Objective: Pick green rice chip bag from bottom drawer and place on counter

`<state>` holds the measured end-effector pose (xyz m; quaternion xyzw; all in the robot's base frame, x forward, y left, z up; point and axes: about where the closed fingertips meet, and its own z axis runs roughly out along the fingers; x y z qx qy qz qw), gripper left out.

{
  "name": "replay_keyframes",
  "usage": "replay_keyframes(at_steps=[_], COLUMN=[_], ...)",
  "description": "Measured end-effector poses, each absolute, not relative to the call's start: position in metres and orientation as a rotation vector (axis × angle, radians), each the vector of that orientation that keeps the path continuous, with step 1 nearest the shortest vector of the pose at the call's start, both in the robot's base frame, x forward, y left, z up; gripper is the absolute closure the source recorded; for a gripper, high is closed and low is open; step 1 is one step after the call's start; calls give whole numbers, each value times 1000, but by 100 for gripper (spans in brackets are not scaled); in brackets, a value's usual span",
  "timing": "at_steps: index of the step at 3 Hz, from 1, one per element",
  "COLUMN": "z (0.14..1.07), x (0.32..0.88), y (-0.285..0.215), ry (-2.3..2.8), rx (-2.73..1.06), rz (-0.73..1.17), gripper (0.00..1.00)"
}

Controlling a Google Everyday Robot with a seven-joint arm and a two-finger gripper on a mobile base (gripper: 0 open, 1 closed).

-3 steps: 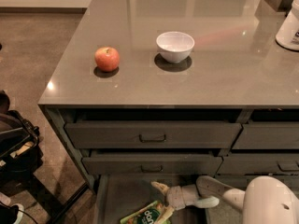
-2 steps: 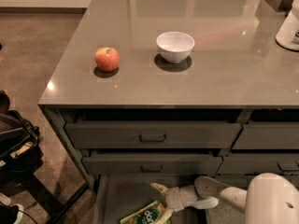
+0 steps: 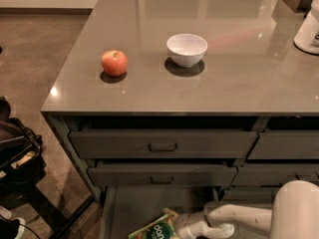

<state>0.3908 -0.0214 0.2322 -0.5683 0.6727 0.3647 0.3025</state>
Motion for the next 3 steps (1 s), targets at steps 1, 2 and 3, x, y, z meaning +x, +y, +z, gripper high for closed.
replay_keyframes(at_steps=[1, 2, 3], z=[220, 215, 204], x=[401, 401, 399], y=[-26, -22, -16], ry=[1826, 1832, 1859], rx=[-1496, -1494, -1467], rz=[882, 880, 875], gripper=[0, 0, 0])
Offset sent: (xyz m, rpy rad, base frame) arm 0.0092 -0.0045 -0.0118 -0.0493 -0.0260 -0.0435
